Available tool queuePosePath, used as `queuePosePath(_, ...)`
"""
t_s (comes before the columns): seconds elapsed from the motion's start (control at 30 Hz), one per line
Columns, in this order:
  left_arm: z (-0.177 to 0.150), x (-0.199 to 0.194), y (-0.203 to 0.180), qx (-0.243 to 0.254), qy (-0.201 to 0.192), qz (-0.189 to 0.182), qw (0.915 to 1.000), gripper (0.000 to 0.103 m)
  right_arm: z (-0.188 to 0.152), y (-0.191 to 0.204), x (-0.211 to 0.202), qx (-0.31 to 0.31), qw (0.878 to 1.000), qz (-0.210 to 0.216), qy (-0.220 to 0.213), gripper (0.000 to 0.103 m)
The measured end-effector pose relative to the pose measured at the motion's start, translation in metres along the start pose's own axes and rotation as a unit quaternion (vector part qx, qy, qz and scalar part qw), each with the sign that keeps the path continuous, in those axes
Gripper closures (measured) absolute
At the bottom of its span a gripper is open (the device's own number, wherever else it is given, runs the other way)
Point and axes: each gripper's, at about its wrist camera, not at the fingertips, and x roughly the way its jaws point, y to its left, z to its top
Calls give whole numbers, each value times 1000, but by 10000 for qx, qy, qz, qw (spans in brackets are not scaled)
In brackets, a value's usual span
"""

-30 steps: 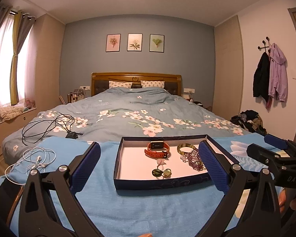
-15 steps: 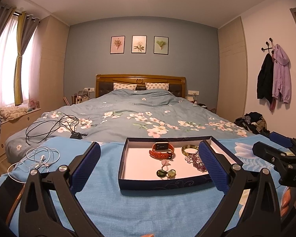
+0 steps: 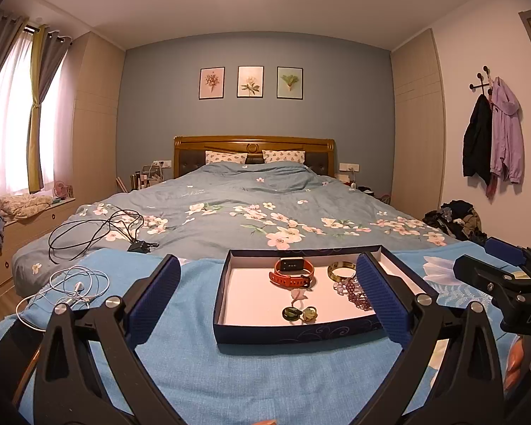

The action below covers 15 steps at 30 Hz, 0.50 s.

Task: Organize jewelry

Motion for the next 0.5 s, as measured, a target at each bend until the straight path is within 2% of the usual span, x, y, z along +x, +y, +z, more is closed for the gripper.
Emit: queuePosePath(0.5,0,5,2,-33,30,30,10000,5,-1,-1,-1,56,10000,4,24,7)
